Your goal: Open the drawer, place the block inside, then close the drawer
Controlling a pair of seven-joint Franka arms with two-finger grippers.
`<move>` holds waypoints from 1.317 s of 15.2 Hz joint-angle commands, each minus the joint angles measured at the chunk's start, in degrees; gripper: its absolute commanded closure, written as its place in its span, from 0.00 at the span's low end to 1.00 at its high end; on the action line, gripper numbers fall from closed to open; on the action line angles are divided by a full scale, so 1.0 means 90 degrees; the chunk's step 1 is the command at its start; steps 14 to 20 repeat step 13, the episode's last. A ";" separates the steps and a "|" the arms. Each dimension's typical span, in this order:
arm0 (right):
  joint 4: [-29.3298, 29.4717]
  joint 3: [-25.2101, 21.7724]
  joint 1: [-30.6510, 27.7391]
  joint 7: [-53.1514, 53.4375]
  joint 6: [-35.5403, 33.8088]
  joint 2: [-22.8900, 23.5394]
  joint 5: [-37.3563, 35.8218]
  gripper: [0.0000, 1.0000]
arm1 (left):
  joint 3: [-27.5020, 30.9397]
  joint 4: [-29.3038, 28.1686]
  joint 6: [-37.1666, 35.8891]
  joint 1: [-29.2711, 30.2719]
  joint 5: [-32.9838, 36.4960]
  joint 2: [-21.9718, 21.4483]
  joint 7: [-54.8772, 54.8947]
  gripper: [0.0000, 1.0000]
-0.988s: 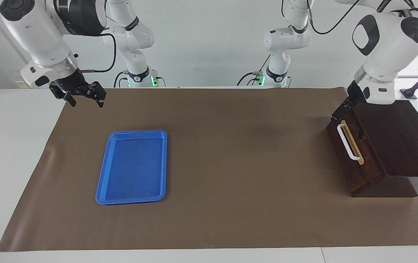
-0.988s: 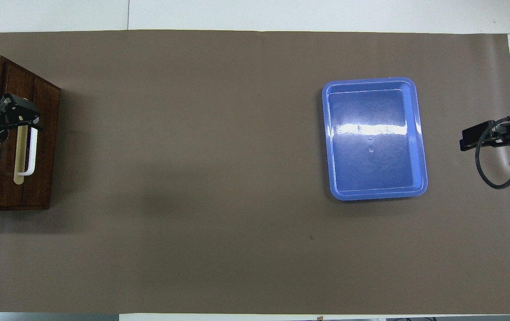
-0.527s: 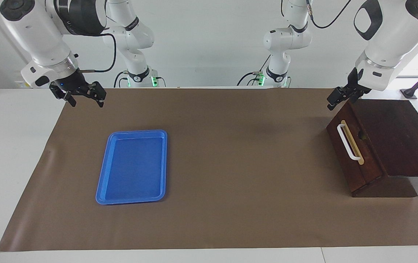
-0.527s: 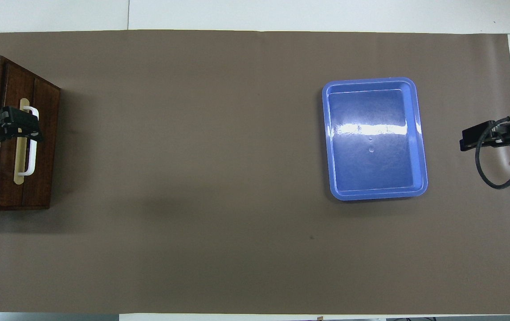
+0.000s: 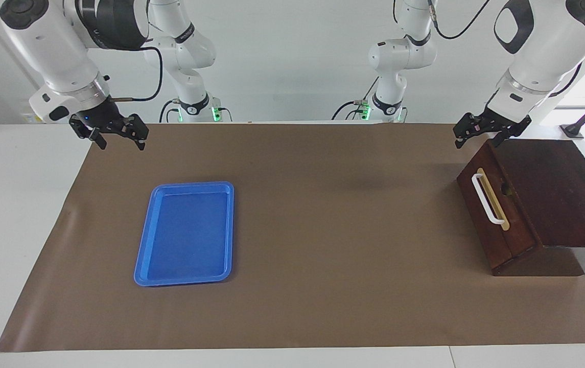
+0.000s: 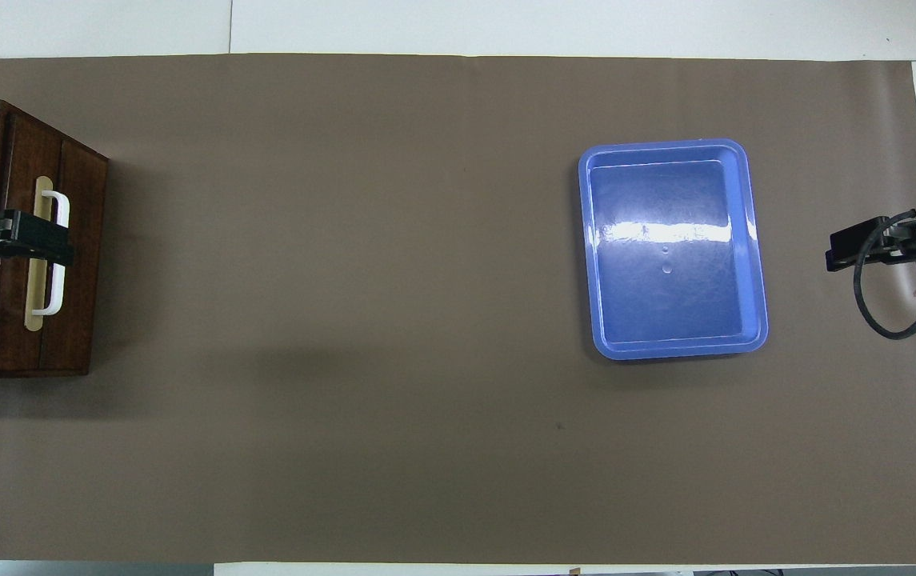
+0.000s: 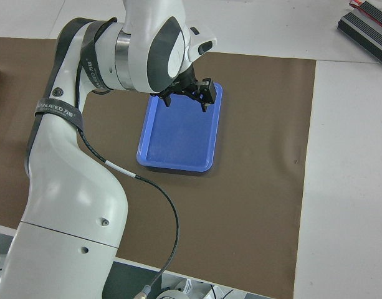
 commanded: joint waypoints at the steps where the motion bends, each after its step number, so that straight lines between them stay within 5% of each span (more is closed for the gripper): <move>1: 0.0090 0.0019 -0.0071 -0.0135 -0.0113 0.0034 0.0044 0.00 | 0.0266 0.0108 -0.0207 -0.0350 0.0074 -0.0014 0.0078 0.00; 20: 0.0090 0.0019 -0.0080 -0.0135 -0.0113 0.0034 0.0044 0.00 | 0.0228 0.0274 -0.0120 -0.0322 0.0054 0.0064 -0.0067 0.00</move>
